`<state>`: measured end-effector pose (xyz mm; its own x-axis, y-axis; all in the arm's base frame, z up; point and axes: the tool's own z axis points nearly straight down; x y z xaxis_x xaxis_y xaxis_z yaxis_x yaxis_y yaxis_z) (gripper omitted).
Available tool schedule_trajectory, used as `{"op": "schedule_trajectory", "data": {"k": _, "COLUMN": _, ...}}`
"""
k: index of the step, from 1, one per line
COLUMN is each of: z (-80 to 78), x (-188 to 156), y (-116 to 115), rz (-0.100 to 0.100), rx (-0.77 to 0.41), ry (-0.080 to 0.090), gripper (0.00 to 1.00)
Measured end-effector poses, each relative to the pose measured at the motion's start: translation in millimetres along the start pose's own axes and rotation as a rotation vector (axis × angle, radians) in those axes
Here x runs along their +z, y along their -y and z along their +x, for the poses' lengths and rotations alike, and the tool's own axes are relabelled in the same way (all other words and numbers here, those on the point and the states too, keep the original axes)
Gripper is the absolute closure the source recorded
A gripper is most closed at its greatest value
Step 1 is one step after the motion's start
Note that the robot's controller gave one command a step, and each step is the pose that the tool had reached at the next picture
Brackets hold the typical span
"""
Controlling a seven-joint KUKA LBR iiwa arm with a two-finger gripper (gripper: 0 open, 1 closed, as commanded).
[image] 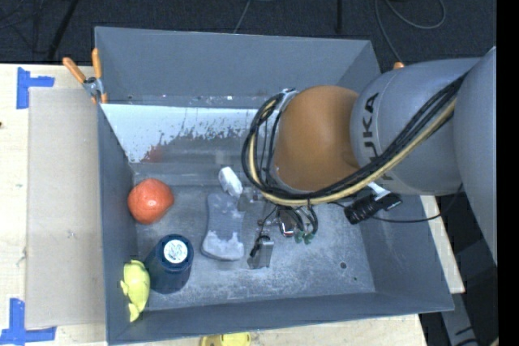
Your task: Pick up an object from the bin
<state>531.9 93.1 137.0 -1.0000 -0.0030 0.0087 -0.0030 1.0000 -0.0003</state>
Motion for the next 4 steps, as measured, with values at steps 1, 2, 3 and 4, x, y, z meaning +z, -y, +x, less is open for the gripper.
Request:
{"op": "schedule_trajectory", "data": {"k": 1, "z": -1.8, "x": -4.2, "y": 0.3, "rz": -0.001, "rx": 0.002, "ry": 0.007, "gripper": 0.00}}
{"op": "schedule_trajectory", "data": {"k": 2, "z": -2.3, "x": 29.7, "y": -11.6, "rz": 0.000, "rx": -0.046, "ry": 0.014, "gripper": 0.00}}
{"op": "schedule_trajectory", "data": {"k": 3, "z": 0.6, "x": 59.1, "y": -19.6, "rz": 0.000, "rx": 0.003, "ry": 0.007, "gripper": 0.00}}
{"op": "schedule_trajectory", "data": {"k": 4, "z": -2.1, "x": 62.5, "y": -17.4, "rz": -0.004, "rx": -0.052, "ry": 0.029, "gripper": 1.00}}
